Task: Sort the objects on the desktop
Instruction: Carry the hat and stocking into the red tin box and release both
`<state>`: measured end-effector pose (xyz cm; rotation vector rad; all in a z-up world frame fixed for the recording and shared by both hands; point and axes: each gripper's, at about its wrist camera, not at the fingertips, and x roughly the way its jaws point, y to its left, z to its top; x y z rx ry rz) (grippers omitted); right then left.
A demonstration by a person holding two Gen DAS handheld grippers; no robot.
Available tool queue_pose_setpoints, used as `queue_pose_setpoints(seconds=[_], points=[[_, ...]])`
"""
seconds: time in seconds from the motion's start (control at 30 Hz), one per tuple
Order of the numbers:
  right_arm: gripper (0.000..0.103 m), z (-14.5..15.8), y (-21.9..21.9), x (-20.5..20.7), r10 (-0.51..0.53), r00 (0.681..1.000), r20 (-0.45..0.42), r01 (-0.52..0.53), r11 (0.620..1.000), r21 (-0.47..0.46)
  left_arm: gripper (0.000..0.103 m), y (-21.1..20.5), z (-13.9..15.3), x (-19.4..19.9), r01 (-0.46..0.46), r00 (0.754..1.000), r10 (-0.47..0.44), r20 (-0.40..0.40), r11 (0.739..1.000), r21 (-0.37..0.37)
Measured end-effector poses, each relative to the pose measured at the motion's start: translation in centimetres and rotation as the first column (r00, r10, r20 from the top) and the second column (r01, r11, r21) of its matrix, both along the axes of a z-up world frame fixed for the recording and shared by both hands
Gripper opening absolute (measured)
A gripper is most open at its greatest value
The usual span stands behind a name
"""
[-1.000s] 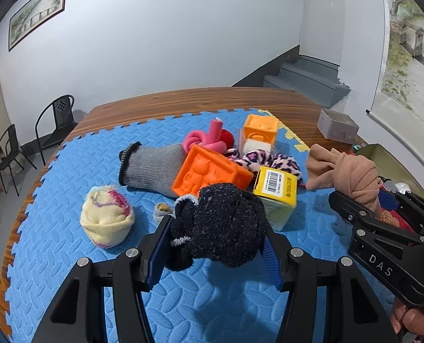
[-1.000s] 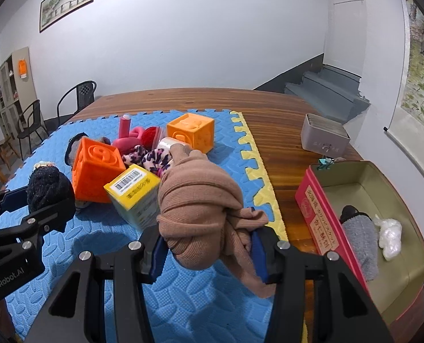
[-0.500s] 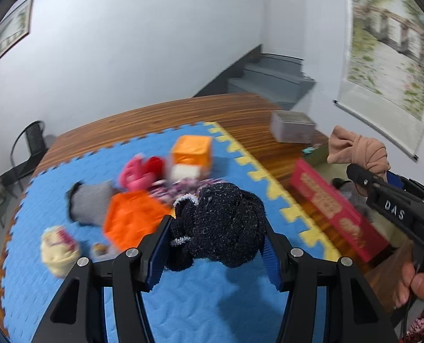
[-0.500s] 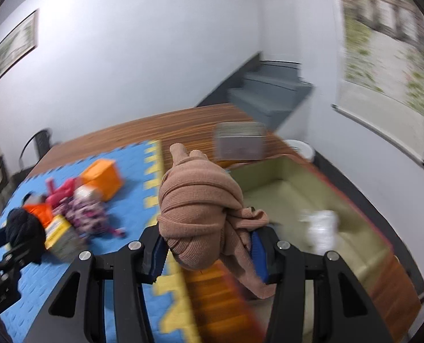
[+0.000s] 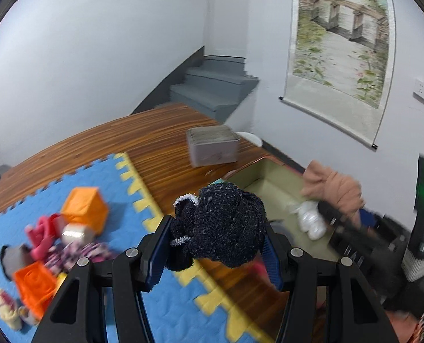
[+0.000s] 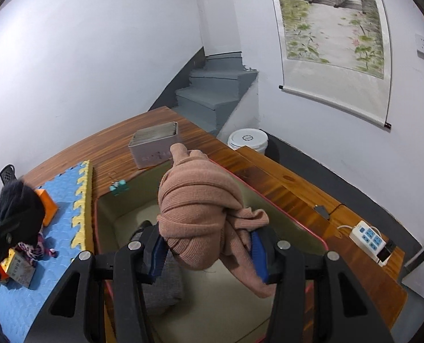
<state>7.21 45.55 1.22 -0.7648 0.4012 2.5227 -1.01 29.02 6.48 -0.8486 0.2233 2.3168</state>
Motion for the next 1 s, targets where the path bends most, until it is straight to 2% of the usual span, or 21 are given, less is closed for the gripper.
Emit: queue_pose_setpoints(seconds=[0.17,0.23,0.27,0.33,0.47,0.63,0.83,1.0], points=[[0.058,-0.6,0.9,0.5,-0.023,1.000,0.009,0.023,0.999,-0.022,0.063,3.1,-0.6,-1.8,0.040,0.996,-0.042,0.075,0.999,0.028],[0.064,-0.7,1.3,0.8,-0.037,0.999,0.006,0.037,0.999,-0.025,0.064,3.7,-1.0,-2.1,0.052,0.993,-0.056,0.102,0.998,0.040],[0.070,-0.6,1.5,0.9,-0.043,0.999,0.001,0.043,0.999,-0.029,0.075,4.0,-1.1,-2.3,0.058,0.991,-0.063,0.116,0.997,0.046],[0.072,-0.6,1.7,1.2,-0.055,0.998,-0.003,0.055,0.998,-0.031,0.088,4.5,-1.5,-2.7,0.066,0.987,-0.074,0.140,0.996,0.057],[0.072,-0.6,2.0,1.6,-0.068,0.998,-0.005,0.067,0.997,-0.032,0.088,4.0,-1.5,-2.6,0.046,0.990,-0.052,0.132,0.998,0.047],[0.072,-0.1,0.9,1.5,-0.036,0.999,-0.021,0.035,0.999,-0.028,0.088,2.0,-1.0,-2.1,0.010,0.995,-0.012,0.096,1.000,0.025],[0.072,0.5,-1.8,0.9,0.043,0.998,-0.035,-0.043,0.999,-0.023,0.088,-0.7,-0.5,-1.6,-0.036,0.998,0.036,0.052,0.999,0.000],[0.072,0.9,-4.9,-0.1,0.144,0.989,-0.041,-0.145,0.989,-0.022,0.088,-4.7,-0.1,-1.2,-0.102,0.995,0.102,0.016,0.995,-0.016]])
